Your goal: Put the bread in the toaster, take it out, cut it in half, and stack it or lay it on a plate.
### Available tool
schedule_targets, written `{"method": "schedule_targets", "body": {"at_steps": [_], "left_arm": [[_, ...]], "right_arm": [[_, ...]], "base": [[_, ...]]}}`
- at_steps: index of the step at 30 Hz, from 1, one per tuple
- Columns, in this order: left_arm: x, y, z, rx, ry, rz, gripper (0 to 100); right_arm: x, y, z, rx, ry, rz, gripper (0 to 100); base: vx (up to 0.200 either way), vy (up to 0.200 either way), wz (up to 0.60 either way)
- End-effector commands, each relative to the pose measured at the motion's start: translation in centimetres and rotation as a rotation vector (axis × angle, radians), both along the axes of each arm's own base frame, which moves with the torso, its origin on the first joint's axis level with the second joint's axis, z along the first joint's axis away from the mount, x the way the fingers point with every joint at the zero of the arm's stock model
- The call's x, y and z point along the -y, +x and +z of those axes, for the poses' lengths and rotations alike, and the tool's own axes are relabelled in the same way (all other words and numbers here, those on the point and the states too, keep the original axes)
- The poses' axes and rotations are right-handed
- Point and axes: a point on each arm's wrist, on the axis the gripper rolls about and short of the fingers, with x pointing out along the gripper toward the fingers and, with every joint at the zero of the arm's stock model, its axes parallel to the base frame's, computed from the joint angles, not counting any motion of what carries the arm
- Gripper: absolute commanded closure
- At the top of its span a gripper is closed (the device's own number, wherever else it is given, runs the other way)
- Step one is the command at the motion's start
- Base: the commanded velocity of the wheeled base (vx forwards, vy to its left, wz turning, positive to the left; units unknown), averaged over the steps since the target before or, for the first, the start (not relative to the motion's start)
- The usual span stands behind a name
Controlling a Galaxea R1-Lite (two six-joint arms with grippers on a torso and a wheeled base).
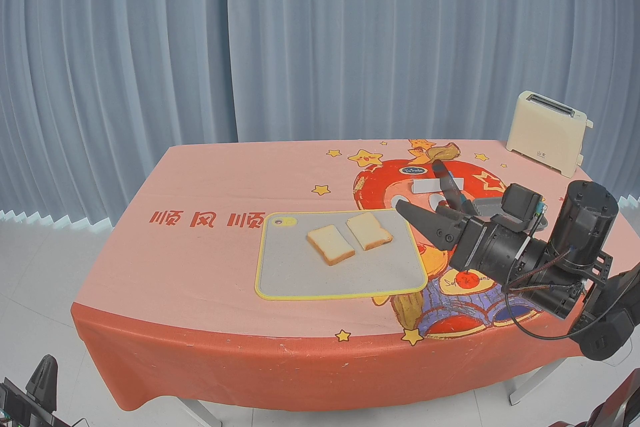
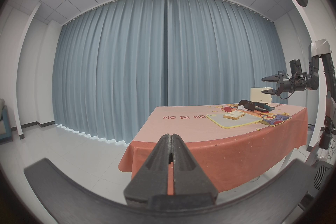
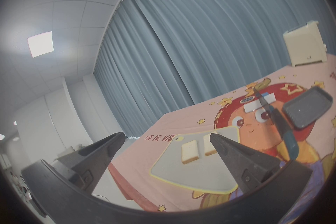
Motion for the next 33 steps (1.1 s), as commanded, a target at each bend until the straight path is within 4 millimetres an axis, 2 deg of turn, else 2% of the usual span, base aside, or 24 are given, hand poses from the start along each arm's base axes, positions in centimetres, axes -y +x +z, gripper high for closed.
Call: {"method": "schedule_targets", "body": {"at_steps": [1, 5, 10, 14, 17, 23, 28, 33], "left_arm": [[0.0, 0.0, -0.5, 0.000, 0.000, 0.000, 100], [0.0, 0.0, -0.5, 0.000, 0.000, 0.000, 100], [0.0, 0.0, -0.5, 0.000, 0.000, 0.000, 100], [0.0, 0.0, -0.5, 0.000, 0.000, 0.000, 100], [0.0, 0.0, -0.5, 0.000, 0.000, 0.000, 100], [0.0, 0.0, -0.5, 0.000, 0.000, 0.000, 100], [0.0, 0.0, -0.5, 0.000, 0.000, 0.000, 100], [0.0, 0.0, -0.5, 0.000, 0.000, 0.000, 100]], "right_arm": [[0.3, -0.2, 0.3, 0.038, -0.035, -0.005, 0], [0.5, -0.3, -0.1, 0.050, -0.079, -0.002, 0], [0.3, -0.3, 0.3, 0.060, -0.096, -0.012, 0], [0.1, 0.6, 0.4, 0.052, -0.189, -0.033, 0], [0.2, 2.3, 0.4, 0.060, -0.259, -0.062, 0], [-1.3, 5.0, -1.1, 0.012, -0.317, -0.059, 0], [-2.4, 6.8, 0.0, -0.039, -0.353, -0.052, 0], [-2.5, 8.6, 1.2, -0.130, -0.433, -0.042, 0]], "base": [[0.000, 0.000, 0.00], [0.000, 0.000, 0.00], [0.000, 0.000, 0.00], [0.000, 0.000, 0.00], [0.000, 0.000, 0.00], [0.000, 0.000, 0.00], [0.000, 0.000, 0.00], [0.000, 0.000, 0.00]]}}
